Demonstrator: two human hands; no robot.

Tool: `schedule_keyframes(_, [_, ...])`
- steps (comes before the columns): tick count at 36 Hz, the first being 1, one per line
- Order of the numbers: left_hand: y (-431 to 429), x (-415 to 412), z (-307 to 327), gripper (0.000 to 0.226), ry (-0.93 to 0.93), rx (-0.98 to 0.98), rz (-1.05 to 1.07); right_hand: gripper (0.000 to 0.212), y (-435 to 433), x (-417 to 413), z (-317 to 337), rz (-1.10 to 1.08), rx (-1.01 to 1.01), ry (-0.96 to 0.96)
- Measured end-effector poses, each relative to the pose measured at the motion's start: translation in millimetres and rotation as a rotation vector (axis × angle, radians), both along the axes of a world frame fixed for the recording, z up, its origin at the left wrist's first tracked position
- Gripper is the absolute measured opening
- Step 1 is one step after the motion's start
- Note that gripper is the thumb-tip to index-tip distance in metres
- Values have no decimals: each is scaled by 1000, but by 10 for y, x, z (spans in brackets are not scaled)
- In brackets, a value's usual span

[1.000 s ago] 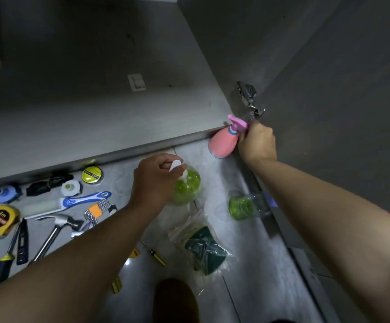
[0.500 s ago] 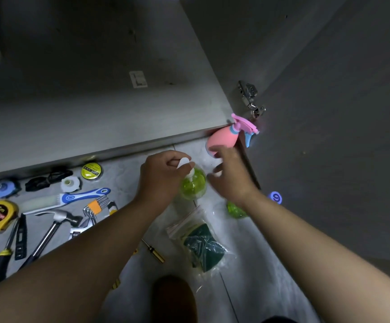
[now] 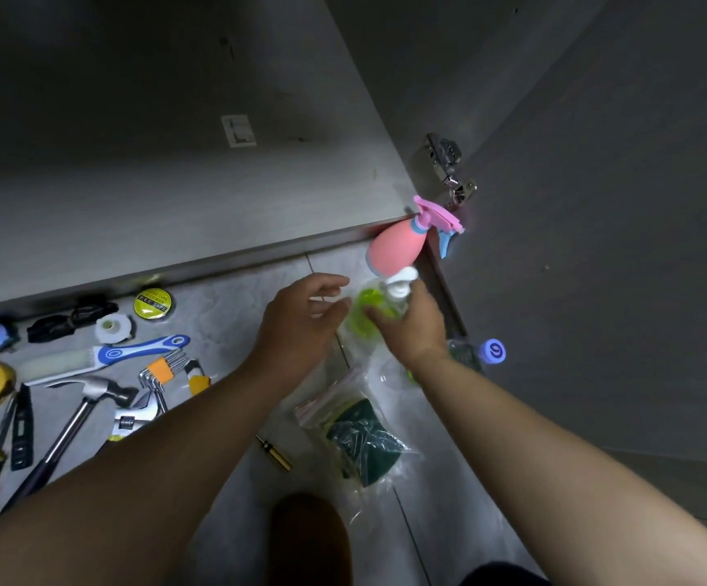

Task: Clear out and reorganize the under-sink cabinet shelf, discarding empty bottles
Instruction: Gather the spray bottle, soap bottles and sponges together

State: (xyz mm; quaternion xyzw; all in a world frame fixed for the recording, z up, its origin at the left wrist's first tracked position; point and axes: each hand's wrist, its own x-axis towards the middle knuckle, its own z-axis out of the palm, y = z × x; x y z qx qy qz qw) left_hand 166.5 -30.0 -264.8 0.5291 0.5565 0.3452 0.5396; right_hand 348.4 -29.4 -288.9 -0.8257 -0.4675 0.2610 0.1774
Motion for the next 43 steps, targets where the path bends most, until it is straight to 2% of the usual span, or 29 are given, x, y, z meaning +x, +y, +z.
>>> schedule_keyframes(6, [-180,-160,-301,29,174,-136,-196,66,164,178,-194,-424,47,134])
schedule_keyframes(13, [-485,-112,-599,85,243,-305,-376,76,244,208,-348,-600,1,123])
schedule_keyframes(16, [-561,-69,-679,101,276,-333,-448,83,243,164,-408,-684,-37,149])
schedule_keyframes(20, [-651,-34,-761,111,312,-331,-524,77,252,162,-476,-703,-20,191])
schedule_keyframes(29, [-825,-1,-850,108,320,-288,-521,75,150,69,-434,-678,-23,211])
schedule_keyframes(31, [-856,11,-870,107,327,-285,-492,63,-46,-39,-437,-602,-1,245])
schedule_keyframes(34, [-892,22,-923,102,346,-272,-464,10,-506,-156,-461,-505,-2,419])
schedule_keyframes(36, [-912,25,-946,97,352,-260,-441,9,-802,-136,-477,-529,-57,455])
schedule_keyframes(38, [-926,31,-950,96,378,-257,-429,15,-1005,-27,-508,-617,-102,395])
schedule_keyframes(39, [-930,35,-953,97,386,-257,-429,26,-1064,44,-523,-687,-115,386])
schedule_keyframes(41, [-935,42,-949,97,391,-266,-432,58,-1111,178,-542,-803,-106,465])
schedule_keyframes(43, [-934,44,-937,98,389,-273,-437,75,-1091,278,-574,-821,-20,590])
